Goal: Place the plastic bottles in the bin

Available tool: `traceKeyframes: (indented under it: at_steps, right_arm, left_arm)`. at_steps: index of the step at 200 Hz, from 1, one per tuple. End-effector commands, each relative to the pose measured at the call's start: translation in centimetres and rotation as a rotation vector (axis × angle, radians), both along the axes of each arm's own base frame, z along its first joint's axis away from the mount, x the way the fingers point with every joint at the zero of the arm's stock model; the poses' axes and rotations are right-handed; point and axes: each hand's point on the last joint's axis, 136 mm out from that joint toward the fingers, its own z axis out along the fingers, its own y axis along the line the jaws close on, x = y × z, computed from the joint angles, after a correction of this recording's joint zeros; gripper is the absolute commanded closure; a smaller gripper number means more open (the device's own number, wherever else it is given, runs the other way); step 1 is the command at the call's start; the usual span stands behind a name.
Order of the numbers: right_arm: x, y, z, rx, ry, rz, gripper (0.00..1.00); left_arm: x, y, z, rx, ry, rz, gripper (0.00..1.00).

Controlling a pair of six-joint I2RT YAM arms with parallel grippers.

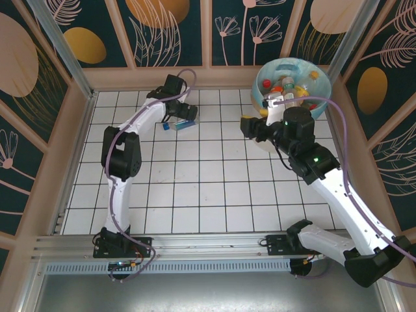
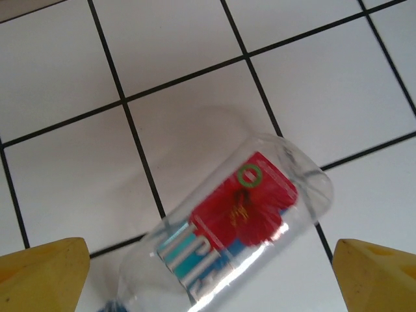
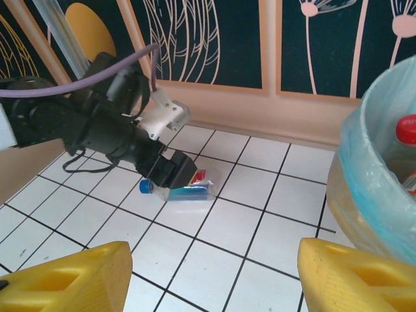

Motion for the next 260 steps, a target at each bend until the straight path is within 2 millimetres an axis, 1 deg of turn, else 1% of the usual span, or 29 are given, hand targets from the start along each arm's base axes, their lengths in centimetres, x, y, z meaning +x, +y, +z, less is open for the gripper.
traceKeyframes:
  at_steps: [1,29,44,55,57,61,97,125,149,173,186,205,214,219,233,236,237,248,249,260]
  right_arm:
    - [0.2,-0.3,1.8,0.006,-0.088,-0.022,0.31]
    - [0.1,0.3,2.2,0.03,-0.095,0.002,0.31]
    - [0.1,0.5,2.3,0.04,-0.091,0.006,0.31]
    - [0.1,0.5,2.3,0.044,-0.09,0.006,0.31]
    - [-0.2,0.9,2.3,0.046,-0.09,0.02,0.31]
    - [-0.3,1.1,2.3,0.047,-0.089,0.026,0.31]
    - [-0.9,1.6,2.0,0.058,-0.073,0.043,0.31]
    - [-1.3,2.2,2.0,0.072,-0.058,0.064,0.31]
    - [-1.7,2.4,2.2,0.08,-0.057,0.07,0.31]
    - [-2.2,2.7,2.6,0.089,-0.06,0.078,0.31]
    - [-2.4,2.7,2.8,0.092,-0.061,0.08,0.31]
    - [-2.8,2.8,3.0,0.099,-0.058,0.088,0.31]
    - [-3.0,2.9,3.1,0.103,-0.054,0.09,0.31]
    - [-3.1,2.9,3.2,0.106,-0.049,0.091,0.31]
    - [-3.3,2.8,3.1,0.113,-0.033,0.094,0.31]
    - [-3.3,2.8,3.2,0.115,-0.031,0.094,0.31]
    - [-3.3,2.8,3.2,0.116,-0.03,0.095,0.31]
    - [-3.6,2.8,3.2,0.125,-0.022,0.098,0.31]
    - [-3.6,2.8,3.2,0.126,-0.022,0.099,0.31]
    - [-3.9,2.8,3.4,0.14,-0.018,0.106,0.31]
  left_arm:
    - [-0.1,0.3,-1.5,0.019,0.068,-0.052,0.04]
    - [-0.2,0.5,-4.0,0.034,0.126,-0.064,0.06]
    - [-0.8,0.2,-5.1,0.023,0.161,-0.071,0.1]
    - [-1.3,0.0,-5.5,0.006,0.183,-0.081,0.13]
    - [-1.5,-0.1,-5.6,0.003,0.19,-0.083,0.13]
    - [-1.8,-0.1,-5.9,-0.003,0.199,-0.086,0.14]
    - [-4.2,-0.2,-7.7,-0.027,0.266,-0.112,0.16]
    - [-5.2,0.2,-9.3,-0.015,0.308,-0.095,0.2]
    - [-5.7,0.3,-9.6,-0.025,0.321,-0.092,0.28]
    - [-5.8,0.2,-8.5,-0.04,0.299,-0.084,0.33]
    - [-5.9,0.2,-7.6,-0.054,0.277,-0.078,0.36]
    - [-6.1,0.1,-5.6,-0.082,0.238,-0.075,0.38]
    - [-6.4,0.1,-4.5,-0.098,0.221,-0.071,0.38]
    - [-6.5,0.0,-3.8,-0.11,0.21,-0.075,0.42]
    - [-7.0,-0.3,-1.7,-0.148,0.175,-0.074,0.43]
    - [-7.1,-0.4,-1.0,-0.16,0.161,-0.073,0.46]
    - [-7.2,-0.4,-1.1,-0.161,0.163,-0.074,0.46]
    - [-7.6,-0.6,1.2,-0.201,0.115,-0.075,0.48]
    - [-7.8,-0.6,1.1,-0.203,0.118,-0.075,0.48]
    - [-8.5,-0.9,3.4,-0.247,0.071,-0.083,0.49]
